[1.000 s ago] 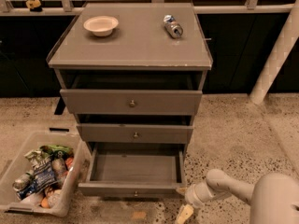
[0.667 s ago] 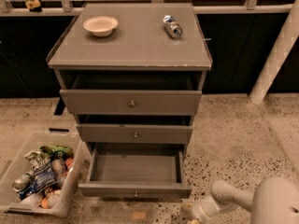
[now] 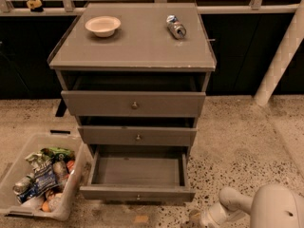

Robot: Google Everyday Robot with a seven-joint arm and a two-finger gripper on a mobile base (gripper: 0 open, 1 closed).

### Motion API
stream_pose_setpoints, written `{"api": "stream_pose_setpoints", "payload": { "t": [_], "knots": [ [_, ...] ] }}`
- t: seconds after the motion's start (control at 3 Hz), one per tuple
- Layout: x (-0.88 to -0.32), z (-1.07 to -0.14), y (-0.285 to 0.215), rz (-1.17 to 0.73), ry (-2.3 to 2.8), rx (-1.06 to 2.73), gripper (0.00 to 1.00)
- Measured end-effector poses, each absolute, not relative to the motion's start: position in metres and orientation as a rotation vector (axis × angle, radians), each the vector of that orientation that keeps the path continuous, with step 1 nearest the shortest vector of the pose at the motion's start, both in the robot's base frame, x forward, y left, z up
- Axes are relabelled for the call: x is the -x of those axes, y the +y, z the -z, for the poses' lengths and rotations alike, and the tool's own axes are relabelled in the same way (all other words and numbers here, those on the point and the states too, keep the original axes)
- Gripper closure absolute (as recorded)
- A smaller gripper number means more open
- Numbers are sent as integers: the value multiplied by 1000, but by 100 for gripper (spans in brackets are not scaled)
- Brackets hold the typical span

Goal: Close bottom drawer

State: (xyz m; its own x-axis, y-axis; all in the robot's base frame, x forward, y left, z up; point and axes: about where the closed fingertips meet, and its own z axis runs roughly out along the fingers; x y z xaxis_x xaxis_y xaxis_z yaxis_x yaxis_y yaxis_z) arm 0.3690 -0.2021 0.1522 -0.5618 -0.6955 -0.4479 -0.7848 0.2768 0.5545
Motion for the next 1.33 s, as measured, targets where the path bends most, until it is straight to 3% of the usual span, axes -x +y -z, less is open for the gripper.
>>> {"api": "stream_pose_setpoints", "payload": {
  "t": [1.0, 1.33],
  "knots": [
    [-411, -171, -187, -836, 2076, 1553, 0],
    [-411, -171, -187, -836, 2076, 1553, 0]
  ]
}}
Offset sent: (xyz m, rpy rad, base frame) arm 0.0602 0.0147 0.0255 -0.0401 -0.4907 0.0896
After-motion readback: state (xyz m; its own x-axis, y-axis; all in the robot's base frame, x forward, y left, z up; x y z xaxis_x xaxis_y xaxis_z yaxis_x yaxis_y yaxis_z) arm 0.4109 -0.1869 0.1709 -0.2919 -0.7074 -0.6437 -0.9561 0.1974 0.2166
